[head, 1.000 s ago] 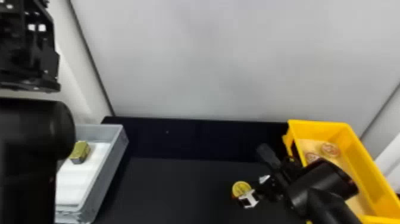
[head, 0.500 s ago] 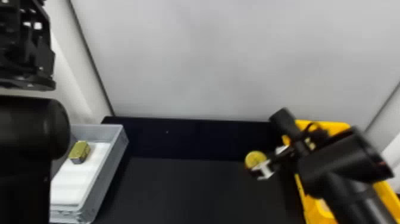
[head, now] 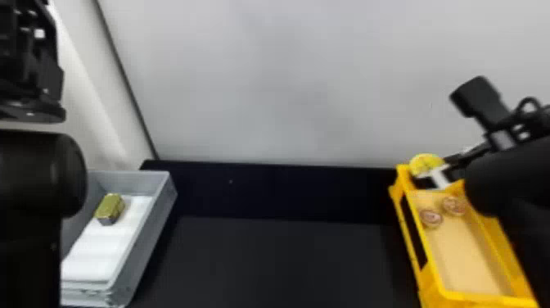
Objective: Pick up the round yellow can and place it in the yellow rectangular box
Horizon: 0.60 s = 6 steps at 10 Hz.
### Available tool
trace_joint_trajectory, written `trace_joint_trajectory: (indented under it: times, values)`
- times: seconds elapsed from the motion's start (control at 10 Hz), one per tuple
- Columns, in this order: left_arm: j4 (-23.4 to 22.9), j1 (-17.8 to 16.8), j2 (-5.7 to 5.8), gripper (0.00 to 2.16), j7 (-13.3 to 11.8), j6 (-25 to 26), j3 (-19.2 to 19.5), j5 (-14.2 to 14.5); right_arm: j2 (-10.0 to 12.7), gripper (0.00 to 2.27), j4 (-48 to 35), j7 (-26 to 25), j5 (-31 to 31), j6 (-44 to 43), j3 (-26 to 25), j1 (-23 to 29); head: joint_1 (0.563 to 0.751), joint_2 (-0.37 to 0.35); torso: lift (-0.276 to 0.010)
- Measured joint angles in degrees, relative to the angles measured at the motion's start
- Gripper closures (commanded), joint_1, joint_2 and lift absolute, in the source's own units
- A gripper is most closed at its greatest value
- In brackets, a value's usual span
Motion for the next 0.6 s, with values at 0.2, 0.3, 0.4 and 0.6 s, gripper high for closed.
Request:
trace_joint_trajectory:
  times: [0.2,0.3,0.4,0.6]
  values:
    - [-0.1,0.0,0.09,0.13,-0.1,0.1,0.3,-0.3,-3.6,0.72,0.6,-0.6,1.4,0.2,-4.5,0.6,0.663,0.054,-0.01]
    - [0.0,-0.1,0.12,0.13,-0.1,0.1,0.3,-0.4,-5.2,0.72,1.4,-1.2,1.6,0.1,-7.4,1.6,0.663,0.054,-0.01]
    - [0.2,-0.2,0.12,0.13,-0.2,0.1,0.2,-0.4,-6.7,0.72,2.7,-2.0,1.6,-0.3,-10.4,2.7,0.663,0.054,-0.01]
    - [0.5,-0.3,-0.02,0.13,-0.2,-0.2,0.0,-0.4,-8.1,0.72,5.8,-6.6,-0.6,-2.3,-15.7,4.7,0.663,0.054,-0.01]
